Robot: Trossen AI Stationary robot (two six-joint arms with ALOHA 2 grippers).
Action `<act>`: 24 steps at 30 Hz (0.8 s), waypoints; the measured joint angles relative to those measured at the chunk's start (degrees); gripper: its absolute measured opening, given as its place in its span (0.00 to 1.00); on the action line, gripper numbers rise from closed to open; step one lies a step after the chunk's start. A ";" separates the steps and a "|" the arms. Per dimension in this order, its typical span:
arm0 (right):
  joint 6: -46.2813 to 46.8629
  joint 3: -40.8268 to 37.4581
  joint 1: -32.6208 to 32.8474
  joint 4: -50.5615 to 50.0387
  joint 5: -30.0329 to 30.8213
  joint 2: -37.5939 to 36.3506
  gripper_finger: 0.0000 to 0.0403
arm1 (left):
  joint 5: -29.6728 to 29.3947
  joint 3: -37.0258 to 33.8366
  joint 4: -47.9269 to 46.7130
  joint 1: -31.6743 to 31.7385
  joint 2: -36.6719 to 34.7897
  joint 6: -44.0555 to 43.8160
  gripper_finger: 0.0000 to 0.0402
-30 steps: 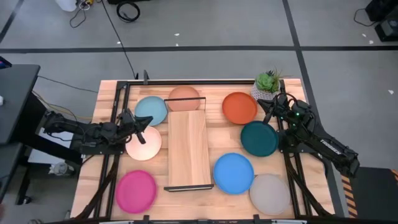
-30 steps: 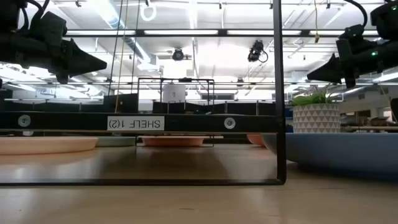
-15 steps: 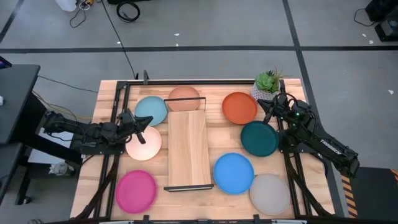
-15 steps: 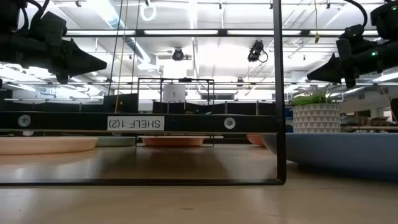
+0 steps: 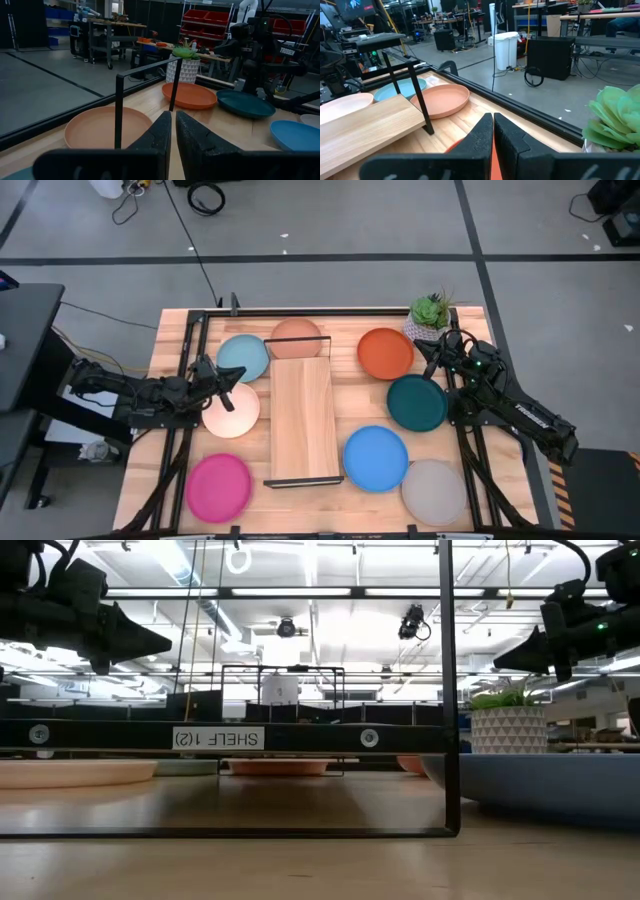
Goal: Place and stack plates onto a shelf
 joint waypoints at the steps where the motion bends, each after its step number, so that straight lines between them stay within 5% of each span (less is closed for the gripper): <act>1: 0.00 0.00 0.01 -0.02 -0.01 -0.01 0.06 | 0.02 0.00 0.00 -0.02 0.00 0.00 0.08; 15: 0.00 0.00 0.01 -0.02 0.00 0.01 0.06 | 0.02 0.00 0.01 -0.01 0.00 -0.08 0.08; 19: 0.00 0.00 0.00 -0.01 0.00 0.00 0.06 | -0.01 0.00 0.33 0.00 0.00 -6.26 0.08; 24: 0.00 0.00 0.01 0.00 -0.01 0.01 0.06 | -6.15 0.02 4.72 1.02 0.22 -9.03 0.08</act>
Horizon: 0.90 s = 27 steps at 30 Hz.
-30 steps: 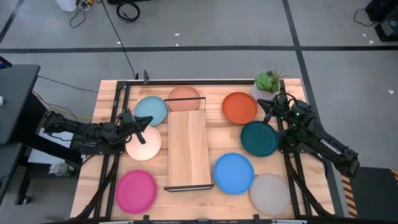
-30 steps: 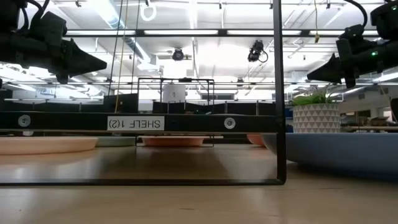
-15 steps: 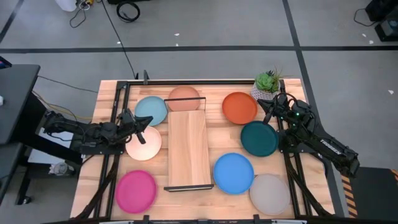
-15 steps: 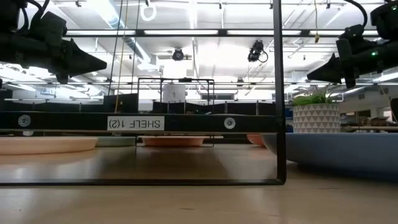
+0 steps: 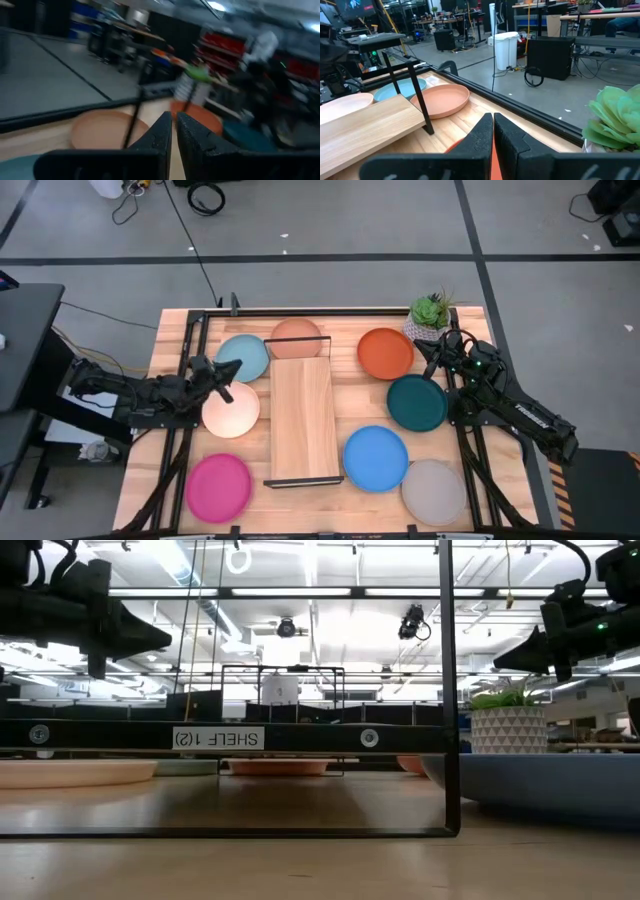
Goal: Place and stack plates onto a shelf
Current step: Put the orange plate on the shelf
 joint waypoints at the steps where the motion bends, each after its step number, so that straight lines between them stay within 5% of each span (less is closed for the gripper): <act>1: 0.00 0.00 -0.02 0.00 0.02 0.00 0.06 | -1.48 -0.02 0.81 0.28 -0.02 -0.04 0.08; 17: 0.00 0.00 -0.01 -0.02 0.02 -0.01 0.06 | -4.19 -0.02 1.78 1.56 0.00 -1.90 0.08; 27: 0.00 -0.02 -0.01 2.99 0.04 0.00 0.06 | -4.23 -0.02 9.87 1.56 0.00 -27.01 0.08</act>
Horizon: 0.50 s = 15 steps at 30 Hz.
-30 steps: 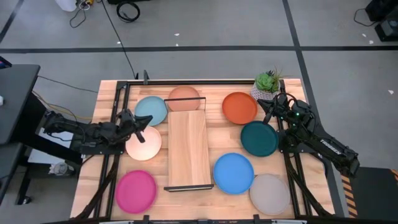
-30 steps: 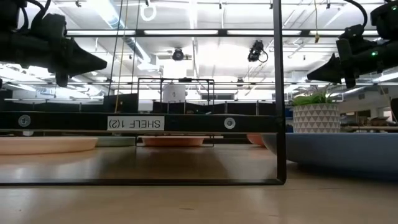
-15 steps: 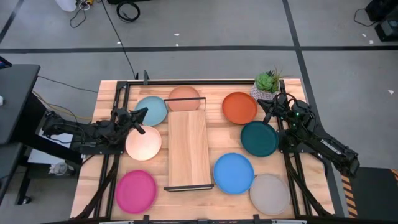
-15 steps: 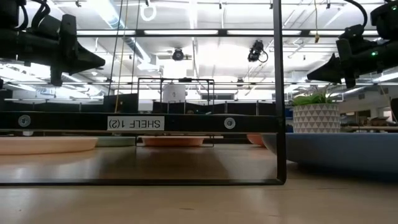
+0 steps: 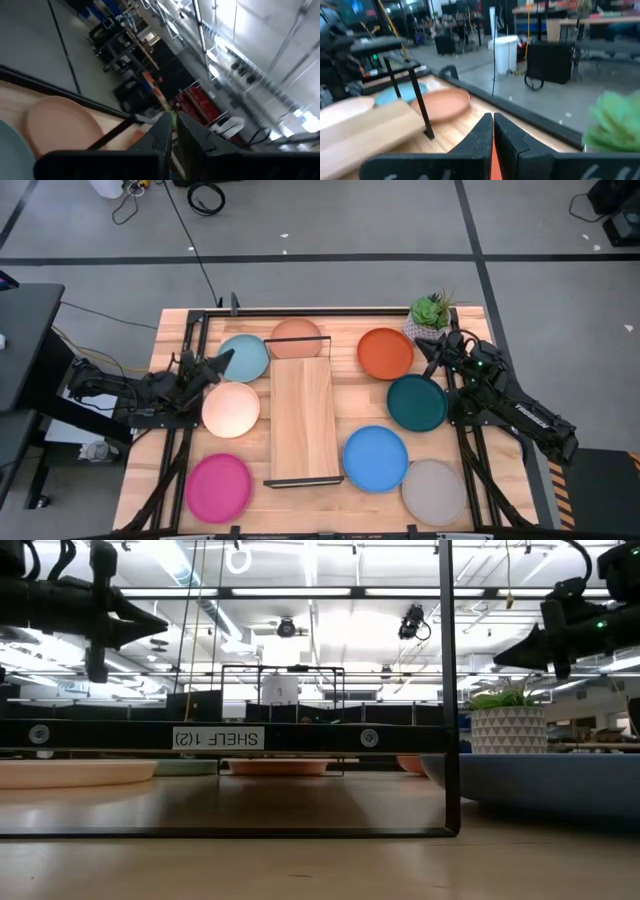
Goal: Place and stack plates onto a shelf
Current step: Put the orange plate on the shelf
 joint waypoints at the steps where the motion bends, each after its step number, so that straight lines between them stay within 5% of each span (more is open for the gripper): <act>1: 0.00 0.01 -0.01 1.25 0.00 0.00 0.06 | 0.01 0.00 0.74 0.00 0.00 -0.54 0.08; 9: 2.96 0.00 0.01 13.53 -0.02 0.00 0.06 | -2.35 0.00 2.34 0.00 0.00 -8.67 0.08; 15: 24.23 0.01 0.00 23.57 0.30 0.00 0.06 | -9.99 0.00 5.27 0.00 0.00 -10.52 0.08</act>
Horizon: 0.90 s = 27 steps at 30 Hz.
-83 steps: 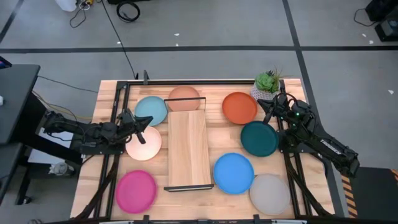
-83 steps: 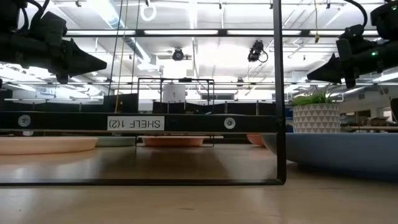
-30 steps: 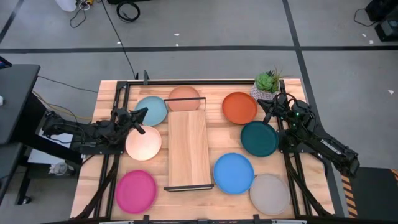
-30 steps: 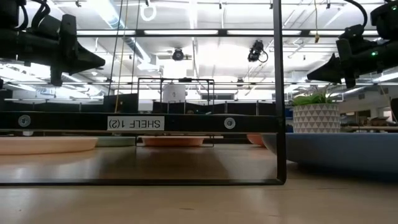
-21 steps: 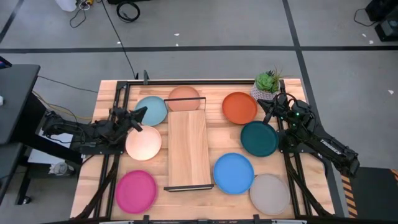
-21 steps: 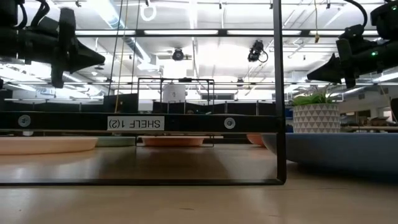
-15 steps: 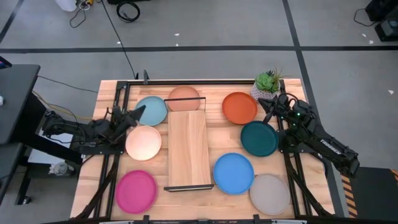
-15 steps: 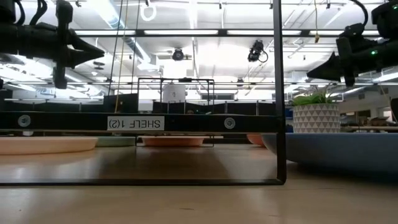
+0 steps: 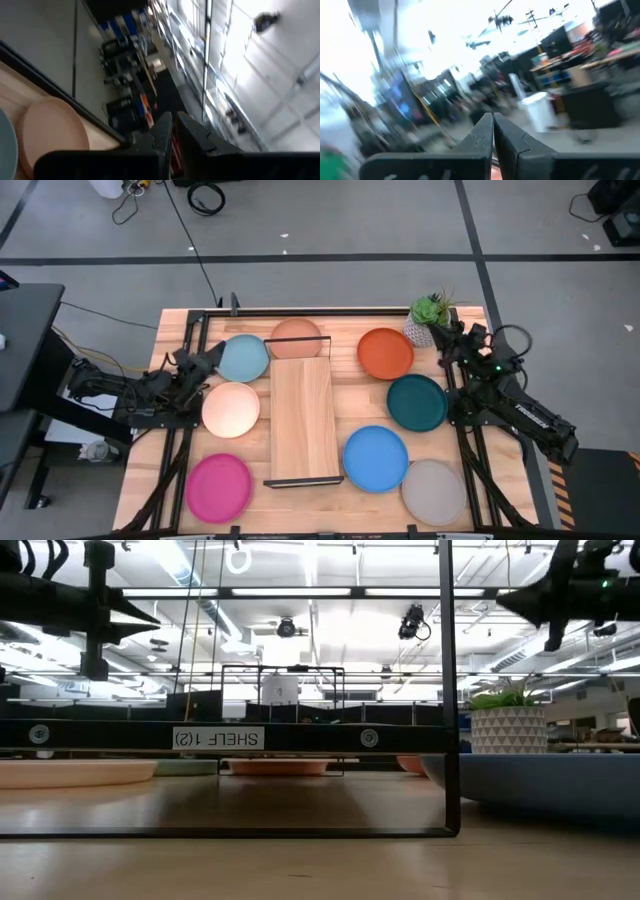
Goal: Place and stack plates onto a shelf
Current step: Put the orange plate on the shelf
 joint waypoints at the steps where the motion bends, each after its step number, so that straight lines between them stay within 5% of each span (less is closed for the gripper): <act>1: 2.57 0.01 0.00 0.74 0.74 0.00 0.06 | -1.30 0.00 0.35 0.00 0.00 0.21 0.08; 15: 27.47 0.01 0.01 0.51 6.22 0.28 0.06 | -8.71 0.00 2.03 0.09 0.02 -1.36 0.08; 23: 29.33 0.01 0.05 8.36 5.67 3.26 0.06 | 7.59 5.72 8.21 3.15 0.02 13.60 0.08; 27: 27.77 0.01 -0.12 13.68 7.28 7.11 0.06 | 10.25 11.02 7.58 4.24 0.09 26.38 0.08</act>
